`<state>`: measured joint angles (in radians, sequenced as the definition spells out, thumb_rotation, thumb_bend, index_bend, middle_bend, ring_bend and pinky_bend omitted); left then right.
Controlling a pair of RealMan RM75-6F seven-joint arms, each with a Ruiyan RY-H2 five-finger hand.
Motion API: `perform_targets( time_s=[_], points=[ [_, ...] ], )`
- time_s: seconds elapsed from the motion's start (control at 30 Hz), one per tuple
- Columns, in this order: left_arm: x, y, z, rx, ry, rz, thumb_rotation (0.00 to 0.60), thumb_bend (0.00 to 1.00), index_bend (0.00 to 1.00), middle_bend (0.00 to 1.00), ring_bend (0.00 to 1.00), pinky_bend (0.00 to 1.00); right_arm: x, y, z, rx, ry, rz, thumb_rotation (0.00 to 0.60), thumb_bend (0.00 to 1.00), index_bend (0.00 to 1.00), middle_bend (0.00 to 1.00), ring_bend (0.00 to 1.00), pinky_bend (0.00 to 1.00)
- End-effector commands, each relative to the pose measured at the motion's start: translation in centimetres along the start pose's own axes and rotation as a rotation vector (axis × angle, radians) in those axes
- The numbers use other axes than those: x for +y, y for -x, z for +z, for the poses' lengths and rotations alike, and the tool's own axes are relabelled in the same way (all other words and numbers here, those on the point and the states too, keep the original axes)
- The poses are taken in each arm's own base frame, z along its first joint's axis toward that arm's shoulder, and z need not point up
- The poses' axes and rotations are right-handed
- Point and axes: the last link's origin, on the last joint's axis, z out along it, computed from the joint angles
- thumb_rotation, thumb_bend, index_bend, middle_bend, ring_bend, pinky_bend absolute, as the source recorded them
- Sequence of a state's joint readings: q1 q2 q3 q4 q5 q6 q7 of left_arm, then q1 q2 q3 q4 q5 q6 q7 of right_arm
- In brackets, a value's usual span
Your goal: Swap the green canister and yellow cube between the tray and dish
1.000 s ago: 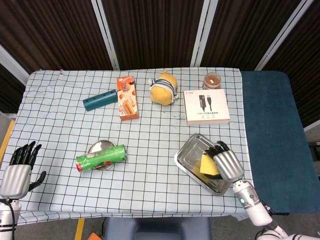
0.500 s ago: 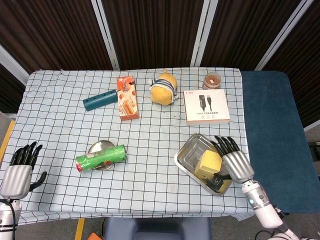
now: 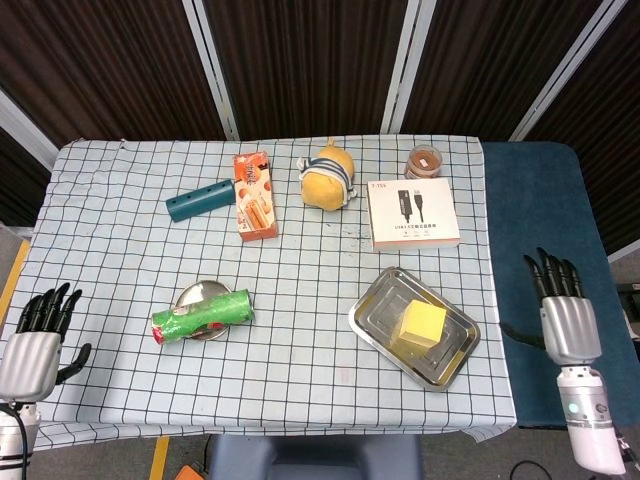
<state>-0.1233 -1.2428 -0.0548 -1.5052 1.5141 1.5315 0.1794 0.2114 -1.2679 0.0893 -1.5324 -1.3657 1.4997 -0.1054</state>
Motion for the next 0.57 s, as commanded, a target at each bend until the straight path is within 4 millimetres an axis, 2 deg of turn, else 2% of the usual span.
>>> perform_targets(
  time_s=[0.03, 0.27, 0.57],
  points=[
    [0.22, 0.16, -0.16, -0.001, 0.002, 0.013, 0.6, 0.35, 0.0, 0.0, 0.0, 0.09, 0.61, 0.27, -0.33, -0.005, 0.01, 0.005, 0.6, 0.06, 0.0, 0.0, 0.0, 0.0],
    [0.46, 0.26, 0.0, 0.006, -0.007, 0.013, 0.6, 0.35, 0.0, 0.0, 0.0, 0.09, 0.81, -0.39, -0.93, 0.016, 0.011, 0.029, 0.6, 0.06, 0.0, 0.0, 0.0, 0.0],
    [0.48, 0.21, -0.02, 0.011, -0.008, 0.003, 0.6, 0.35, 0.0, 0.0, 0.0, 0.09, 0.61, -0.03, -1.11, -0.02, 0.016, 0.02, 0.6, 0.06, 0.0, 0.0, 0.0, 0.0]
  ],
)
